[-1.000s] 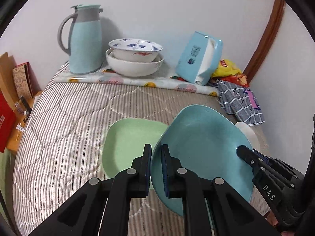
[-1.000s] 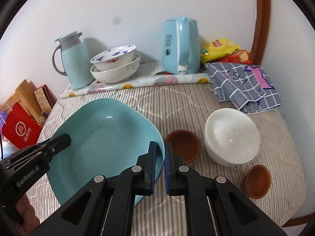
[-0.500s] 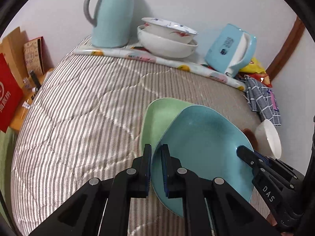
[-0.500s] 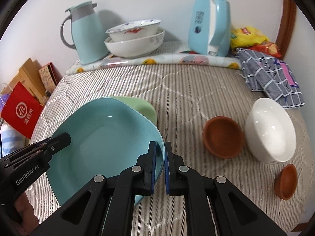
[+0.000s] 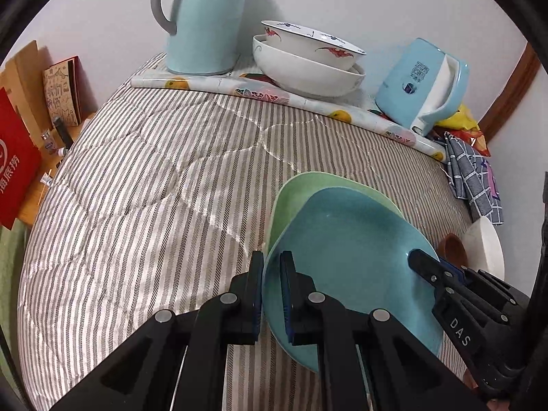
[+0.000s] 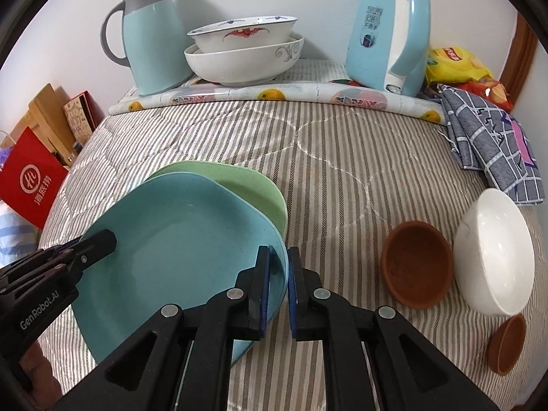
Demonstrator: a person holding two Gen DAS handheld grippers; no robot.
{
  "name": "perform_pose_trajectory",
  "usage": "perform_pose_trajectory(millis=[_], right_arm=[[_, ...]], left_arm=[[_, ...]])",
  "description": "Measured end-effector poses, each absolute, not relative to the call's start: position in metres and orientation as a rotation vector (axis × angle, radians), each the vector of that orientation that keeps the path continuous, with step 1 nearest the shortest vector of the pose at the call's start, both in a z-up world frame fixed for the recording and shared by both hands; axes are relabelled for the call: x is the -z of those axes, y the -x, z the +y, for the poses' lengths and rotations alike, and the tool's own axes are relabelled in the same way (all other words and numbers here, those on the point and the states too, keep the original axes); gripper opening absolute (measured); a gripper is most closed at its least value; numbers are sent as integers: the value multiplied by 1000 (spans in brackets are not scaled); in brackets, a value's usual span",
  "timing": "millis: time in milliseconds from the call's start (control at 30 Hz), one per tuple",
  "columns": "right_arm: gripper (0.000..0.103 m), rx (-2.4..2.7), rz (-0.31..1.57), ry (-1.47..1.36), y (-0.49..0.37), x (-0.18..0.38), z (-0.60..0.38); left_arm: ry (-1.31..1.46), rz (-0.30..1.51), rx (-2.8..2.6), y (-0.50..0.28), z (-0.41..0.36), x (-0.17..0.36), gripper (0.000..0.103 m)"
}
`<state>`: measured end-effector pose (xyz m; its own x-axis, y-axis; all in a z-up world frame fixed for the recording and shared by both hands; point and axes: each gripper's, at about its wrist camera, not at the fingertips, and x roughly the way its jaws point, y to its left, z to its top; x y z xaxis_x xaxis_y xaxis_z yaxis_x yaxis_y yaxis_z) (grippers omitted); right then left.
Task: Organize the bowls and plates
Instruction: 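Lift the blue plate with both grippers and carry it onto the green plate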
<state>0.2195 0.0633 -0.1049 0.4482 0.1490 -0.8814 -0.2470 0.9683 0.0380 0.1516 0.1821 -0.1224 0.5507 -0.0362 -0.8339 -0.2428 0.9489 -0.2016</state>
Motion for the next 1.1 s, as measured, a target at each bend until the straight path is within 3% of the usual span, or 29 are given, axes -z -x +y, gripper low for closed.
perform_pose_trajectory(millis=[833,1100], right_arm=[[18,-265,1019,199,-248,119,82],[34,-276,1002,178,-236,111,77]], left_arm=[[287,988,-120,-164,181,128,10],[261,997,-129,-156,175,125,13]])
